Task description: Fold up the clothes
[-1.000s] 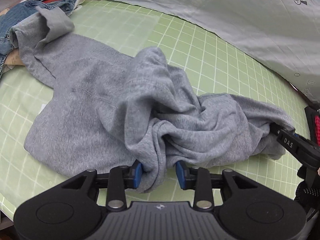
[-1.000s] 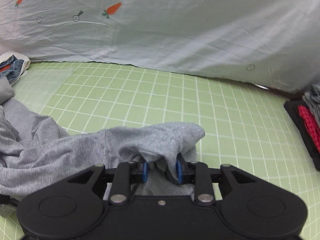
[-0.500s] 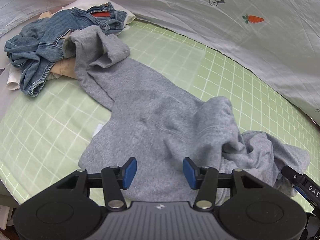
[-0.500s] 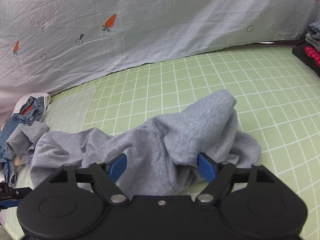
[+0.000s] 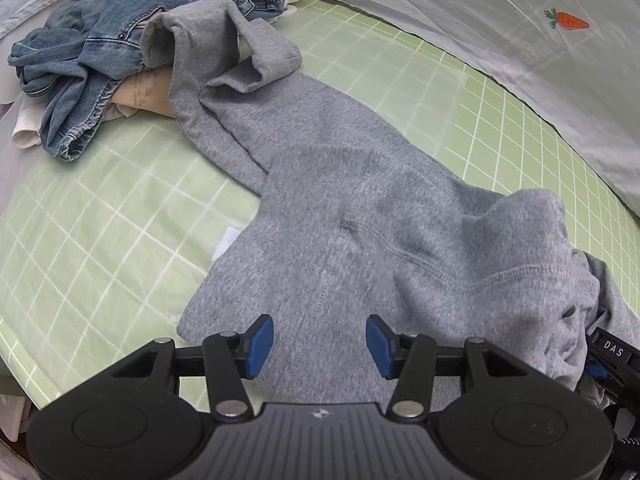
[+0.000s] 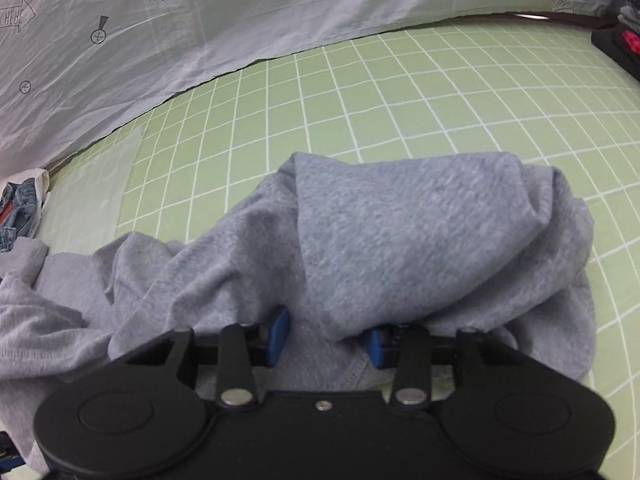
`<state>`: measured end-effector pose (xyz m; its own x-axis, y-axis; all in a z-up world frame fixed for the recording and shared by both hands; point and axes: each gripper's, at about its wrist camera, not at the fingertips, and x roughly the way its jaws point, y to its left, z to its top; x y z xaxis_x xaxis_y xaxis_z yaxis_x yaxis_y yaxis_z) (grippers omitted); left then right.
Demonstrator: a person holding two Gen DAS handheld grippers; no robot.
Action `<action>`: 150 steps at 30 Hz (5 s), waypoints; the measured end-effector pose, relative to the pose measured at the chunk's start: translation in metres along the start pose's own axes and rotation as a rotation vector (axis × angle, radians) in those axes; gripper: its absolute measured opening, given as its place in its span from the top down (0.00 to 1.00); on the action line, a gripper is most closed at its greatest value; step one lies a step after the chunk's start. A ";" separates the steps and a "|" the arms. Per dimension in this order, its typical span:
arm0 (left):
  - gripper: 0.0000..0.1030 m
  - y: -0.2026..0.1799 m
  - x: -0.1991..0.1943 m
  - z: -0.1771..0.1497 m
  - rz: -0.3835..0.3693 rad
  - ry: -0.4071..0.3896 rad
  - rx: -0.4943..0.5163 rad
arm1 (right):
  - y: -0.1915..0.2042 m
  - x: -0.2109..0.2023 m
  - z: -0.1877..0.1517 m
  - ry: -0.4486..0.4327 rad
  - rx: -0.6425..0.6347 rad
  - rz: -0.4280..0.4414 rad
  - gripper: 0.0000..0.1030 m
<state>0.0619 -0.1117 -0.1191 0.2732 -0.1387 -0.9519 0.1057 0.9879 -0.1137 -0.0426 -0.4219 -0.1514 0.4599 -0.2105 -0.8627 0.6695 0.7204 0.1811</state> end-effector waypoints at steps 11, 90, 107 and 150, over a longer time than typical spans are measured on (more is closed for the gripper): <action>0.49 -0.029 0.025 0.048 0.032 0.004 0.016 | 0.010 0.089 0.151 -0.122 -0.336 -0.144 0.74; 0.16 -0.019 -0.027 -0.022 -0.012 -0.137 0.092 | -0.049 -0.064 -0.050 -0.167 -0.293 0.077 0.92; 0.15 0.021 -0.002 0.026 -0.006 -0.126 0.081 | 0.040 -0.079 0.016 -0.399 -0.370 0.017 0.00; 0.00 0.098 0.094 0.137 0.142 -0.038 0.116 | 0.210 0.013 0.006 -0.207 -0.323 0.235 0.93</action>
<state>0.2291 -0.0377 -0.1810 0.3287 -0.0026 -0.9444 0.1723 0.9834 0.0572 0.1080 -0.2774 -0.1220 0.7066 -0.1206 -0.6972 0.3316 0.9269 0.1756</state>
